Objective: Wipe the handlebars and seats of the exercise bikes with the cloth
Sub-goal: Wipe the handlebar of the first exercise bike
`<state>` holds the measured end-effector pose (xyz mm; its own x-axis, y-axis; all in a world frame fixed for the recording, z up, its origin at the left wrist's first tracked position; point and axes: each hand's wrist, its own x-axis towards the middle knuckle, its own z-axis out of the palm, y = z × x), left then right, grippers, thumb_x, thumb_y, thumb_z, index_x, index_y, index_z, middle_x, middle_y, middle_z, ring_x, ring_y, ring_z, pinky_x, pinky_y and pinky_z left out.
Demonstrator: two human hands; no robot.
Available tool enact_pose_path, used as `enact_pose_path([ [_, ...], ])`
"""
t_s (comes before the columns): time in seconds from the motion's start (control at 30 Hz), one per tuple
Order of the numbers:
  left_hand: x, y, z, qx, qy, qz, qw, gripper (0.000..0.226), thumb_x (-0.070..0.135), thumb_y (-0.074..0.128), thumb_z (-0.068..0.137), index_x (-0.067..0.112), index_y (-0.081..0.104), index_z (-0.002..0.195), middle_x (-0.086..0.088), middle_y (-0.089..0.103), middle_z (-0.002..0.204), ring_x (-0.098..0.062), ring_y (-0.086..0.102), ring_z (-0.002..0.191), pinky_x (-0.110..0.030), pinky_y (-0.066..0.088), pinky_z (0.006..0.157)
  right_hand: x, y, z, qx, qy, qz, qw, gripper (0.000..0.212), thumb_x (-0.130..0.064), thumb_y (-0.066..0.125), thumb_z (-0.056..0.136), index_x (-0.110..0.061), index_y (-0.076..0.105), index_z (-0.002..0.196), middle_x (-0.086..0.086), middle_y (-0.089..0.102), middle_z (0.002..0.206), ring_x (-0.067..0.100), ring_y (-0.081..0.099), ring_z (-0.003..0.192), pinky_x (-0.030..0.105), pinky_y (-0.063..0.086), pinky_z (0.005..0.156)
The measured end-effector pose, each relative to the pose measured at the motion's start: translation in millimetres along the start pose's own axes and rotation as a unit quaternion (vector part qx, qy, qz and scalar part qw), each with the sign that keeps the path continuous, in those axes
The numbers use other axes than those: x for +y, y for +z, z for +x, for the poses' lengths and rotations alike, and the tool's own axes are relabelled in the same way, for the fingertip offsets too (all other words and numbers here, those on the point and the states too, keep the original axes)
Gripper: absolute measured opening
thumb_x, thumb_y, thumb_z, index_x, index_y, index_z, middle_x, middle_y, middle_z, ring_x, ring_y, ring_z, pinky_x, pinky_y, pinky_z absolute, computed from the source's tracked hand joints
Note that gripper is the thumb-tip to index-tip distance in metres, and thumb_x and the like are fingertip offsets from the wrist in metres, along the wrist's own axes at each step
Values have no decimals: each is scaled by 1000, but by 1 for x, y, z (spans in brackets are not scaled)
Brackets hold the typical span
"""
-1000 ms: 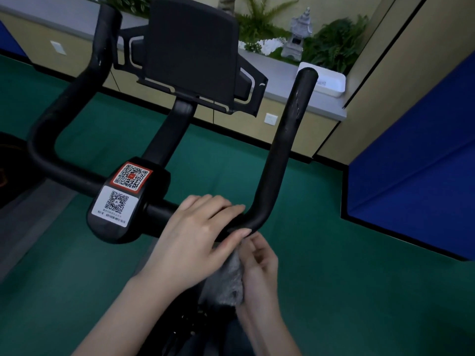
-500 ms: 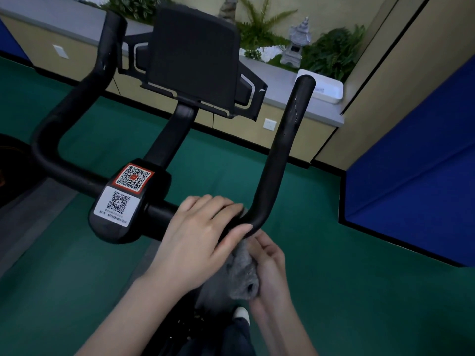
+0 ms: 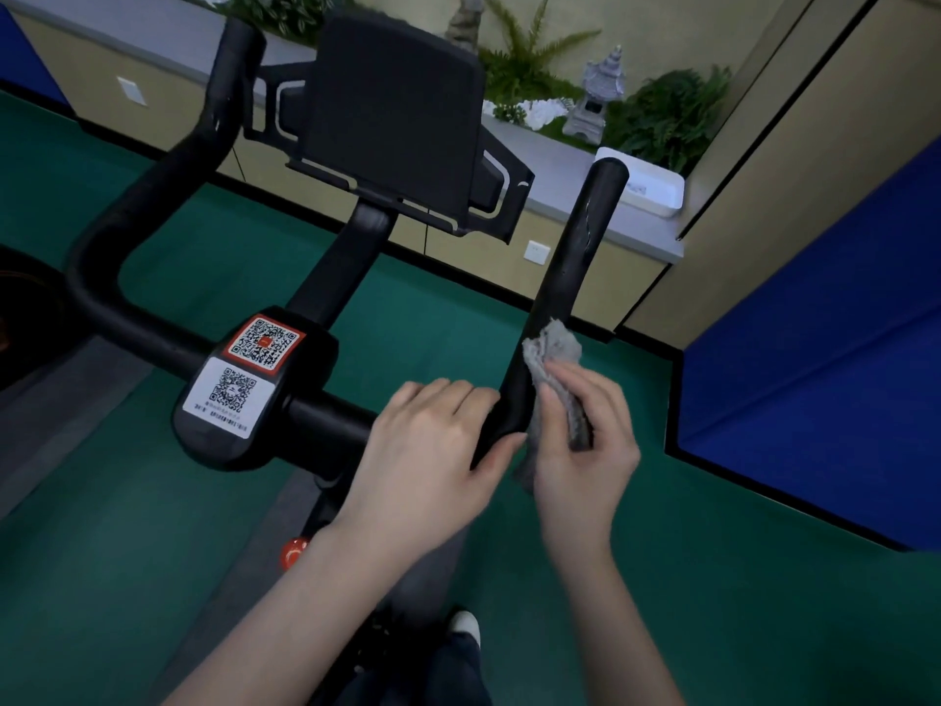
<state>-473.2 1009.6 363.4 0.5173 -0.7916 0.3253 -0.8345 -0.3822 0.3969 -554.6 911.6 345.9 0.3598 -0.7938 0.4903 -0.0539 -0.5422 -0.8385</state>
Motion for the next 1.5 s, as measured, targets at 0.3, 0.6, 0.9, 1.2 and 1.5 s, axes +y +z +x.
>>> enact_pose_path([
  [0.3, -1, 4, -3, 27, -19, -23, 999, 36, 48, 52, 84, 15, 67, 90, 5, 62, 76, -20, 61, 73, -34, 48, 66, 1, -13, 57, -215, -184, -142, 949, 11, -2, 68, 86, -4, 73, 95, 1, 71, 95, 21, 56, 97, 18, 44, 88],
  [0.6, 0, 4, -3, 37, -33, -31, 998, 34, 45, 62, 80, 14, 69, 90, 2, 66, 77, -24, 64, 74, -34, 48, 66, -30, 1, 123, -491, -210, -275, 799, 16, -16, 64, 90, -9, 72, 101, 0, 71, 101, 21, 54, 100, 25, 39, 88],
  [0.9, -1, 6, -3, 16, -43, 3, 999, 41, 51, 54, 84, 15, 70, 88, 0, 66, 71, -25, 64, 70, -34, 44, 66, -58, 40, 136, -650, -61, -383, 654, 7, -19, 71, 85, -12, 68, 85, 13, 68, 75, 27, 57, 37, 37, 51, 38],
  [1.2, 0, 4, -2, -2, -62, -13, 998, 44, 56, 47, 85, 20, 69, 94, 4, 67, 78, -22, 64, 77, -33, 42, 72, -46, 36, 140, -623, -91, -370, 683, 7, -17, 64, 88, -16, 70, 89, -4, 69, 79, 37, 68, 77, 52, 57, 71],
  [1.5, 2, 0, 1, -29, -59, -14, 998, 56, 65, 36, 89, 21, 66, 103, 5, 67, 90, -21, 63, 81, -35, 47, 76, -5, -6, 103, -370, -228, -215, 874, 12, -5, 64, 88, -3, 72, 97, 2, 69, 94, 25, 55, 95, 21, 39, 86],
])
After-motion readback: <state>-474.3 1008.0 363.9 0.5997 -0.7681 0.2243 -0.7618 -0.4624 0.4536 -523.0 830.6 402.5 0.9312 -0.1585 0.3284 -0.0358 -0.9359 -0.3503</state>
